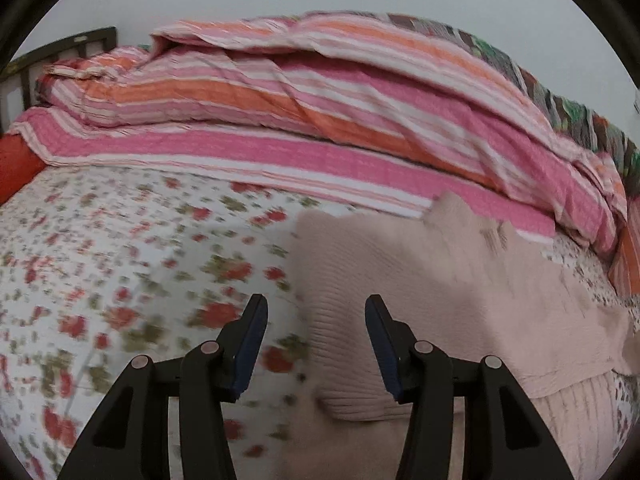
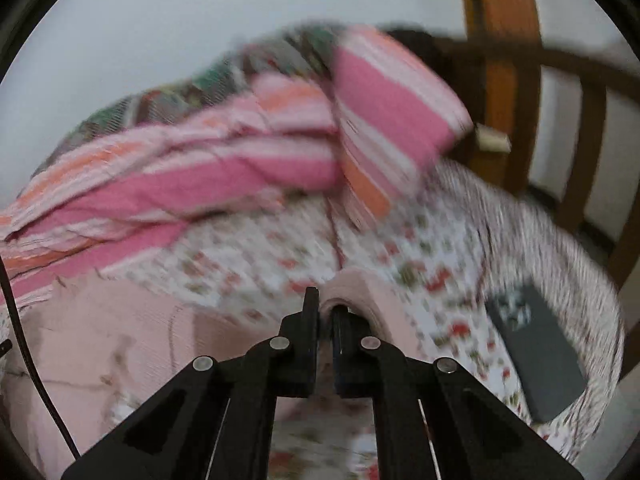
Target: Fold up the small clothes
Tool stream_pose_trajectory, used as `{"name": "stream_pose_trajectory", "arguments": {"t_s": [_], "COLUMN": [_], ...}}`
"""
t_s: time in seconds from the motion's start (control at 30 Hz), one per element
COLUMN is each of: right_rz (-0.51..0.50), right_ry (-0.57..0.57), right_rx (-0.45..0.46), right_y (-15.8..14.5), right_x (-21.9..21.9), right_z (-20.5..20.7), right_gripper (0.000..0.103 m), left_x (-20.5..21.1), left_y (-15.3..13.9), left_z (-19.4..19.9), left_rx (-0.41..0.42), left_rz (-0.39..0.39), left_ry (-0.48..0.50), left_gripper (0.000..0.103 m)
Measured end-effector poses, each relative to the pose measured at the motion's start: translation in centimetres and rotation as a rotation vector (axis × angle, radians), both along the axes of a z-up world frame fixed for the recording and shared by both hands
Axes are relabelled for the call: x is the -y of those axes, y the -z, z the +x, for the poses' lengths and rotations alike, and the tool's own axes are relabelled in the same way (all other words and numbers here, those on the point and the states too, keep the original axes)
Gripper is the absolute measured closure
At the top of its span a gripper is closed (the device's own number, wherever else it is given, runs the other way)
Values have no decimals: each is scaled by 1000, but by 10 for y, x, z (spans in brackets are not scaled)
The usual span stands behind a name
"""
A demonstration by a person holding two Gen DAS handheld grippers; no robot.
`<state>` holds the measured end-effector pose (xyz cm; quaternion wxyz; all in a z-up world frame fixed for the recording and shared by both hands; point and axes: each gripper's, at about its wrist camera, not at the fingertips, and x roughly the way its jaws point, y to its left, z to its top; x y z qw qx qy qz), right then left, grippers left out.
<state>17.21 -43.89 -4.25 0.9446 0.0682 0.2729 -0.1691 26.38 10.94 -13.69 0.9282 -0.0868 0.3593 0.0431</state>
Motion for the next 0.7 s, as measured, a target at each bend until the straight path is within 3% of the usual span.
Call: {"name": "stream_pose_trajectory", "arguments": {"t_s": [0.13, 0.37, 0.47, 0.57, 0.7], "right_rz": [-36, -30, 4, 57, 186], "right_ry": [-98, -342, -472, -570, -695], "right_rx": [51, 91, 74, -1, -152], "right_y": [-43, -72, -63, -33, 19], "right_x": [-63, -223, -295, -353, -388], "right_z": [16, 55, 72, 92, 118], "right_gripper": [97, 97, 97, 97, 75], "left_x": [-29, -82, -101, -114, -112], "left_y": [-16, -26, -27, -24, -21], "left_z": [-16, -33, -36, -35, -33], "left_rx": [55, 82, 96, 86, 75], "left_rz": [5, -77, -74, -135, -134], "left_ry": [-48, -99, -145, -150, -127], "left_gripper": [41, 39, 39, 39, 38]}}
